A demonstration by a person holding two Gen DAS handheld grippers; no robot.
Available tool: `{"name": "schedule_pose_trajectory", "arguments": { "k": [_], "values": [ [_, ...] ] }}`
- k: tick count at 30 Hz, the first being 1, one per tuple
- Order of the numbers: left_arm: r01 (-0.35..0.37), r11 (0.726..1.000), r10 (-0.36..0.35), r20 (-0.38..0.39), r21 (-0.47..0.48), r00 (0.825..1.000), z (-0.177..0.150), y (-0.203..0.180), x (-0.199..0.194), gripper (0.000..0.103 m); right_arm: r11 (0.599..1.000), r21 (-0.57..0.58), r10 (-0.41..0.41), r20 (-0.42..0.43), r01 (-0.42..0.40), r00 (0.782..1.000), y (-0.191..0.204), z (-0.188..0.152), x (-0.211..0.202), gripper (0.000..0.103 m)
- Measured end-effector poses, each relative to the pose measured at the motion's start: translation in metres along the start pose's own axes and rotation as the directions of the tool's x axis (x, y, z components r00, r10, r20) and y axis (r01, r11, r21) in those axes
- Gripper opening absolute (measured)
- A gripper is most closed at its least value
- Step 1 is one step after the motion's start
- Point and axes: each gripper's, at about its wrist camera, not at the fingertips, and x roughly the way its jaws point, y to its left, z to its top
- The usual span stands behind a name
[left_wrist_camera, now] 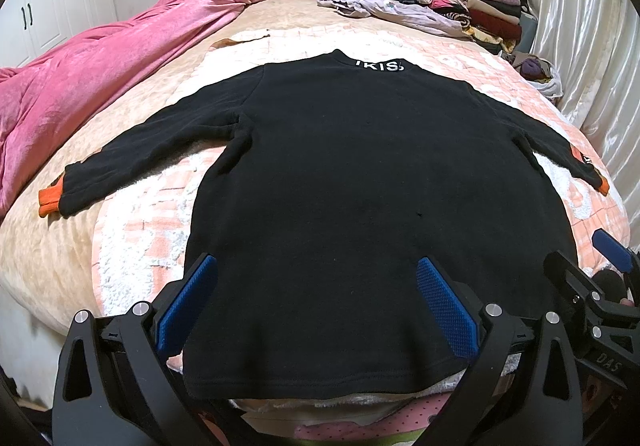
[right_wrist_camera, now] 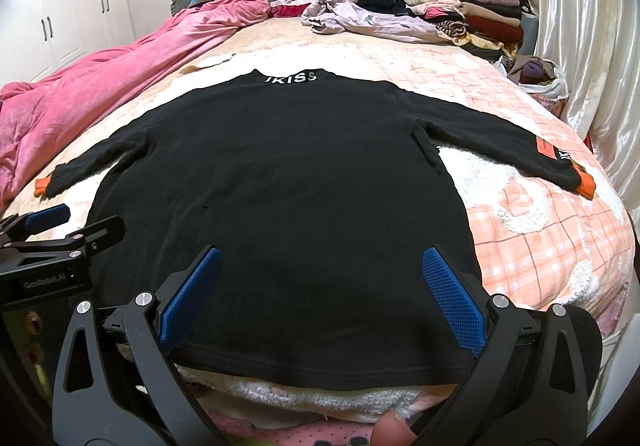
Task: Fold small clothes
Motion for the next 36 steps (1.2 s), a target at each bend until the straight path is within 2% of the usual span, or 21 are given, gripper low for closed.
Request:
{"name": "schedule_pose_trajectory", "arguments": {
  "k": [17, 25, 36],
  "values": [
    [-0.003, 1.0, 0.003, -0.002, 0.012, 1.0, 0.028, -0.017, 0.024, 0.099, 0.998, 0.054, -0.041, 0.046, 0.039, 0.998, -0.032, 0.028, 0.012, 0.095],
    [-0.003, 0.999, 0.003, 0.0, 0.038, 1.0, 0.052, -0.037, 0.038, 0.099, 0.994, 0.087, -0.072, 0.06, 0.066, 0.996, -0.06, 0.053, 0.032, 0.095],
    [0.038, 0.998, -0.038, 0.014, 0.05, 0.999, 0.095, -0.064, 0.057, 0.099, 0.982, 0.159, -0.116, 0.054, 0.106, 0.992, -0.102, 0.081, 0.062, 0.095]
  ]
}}
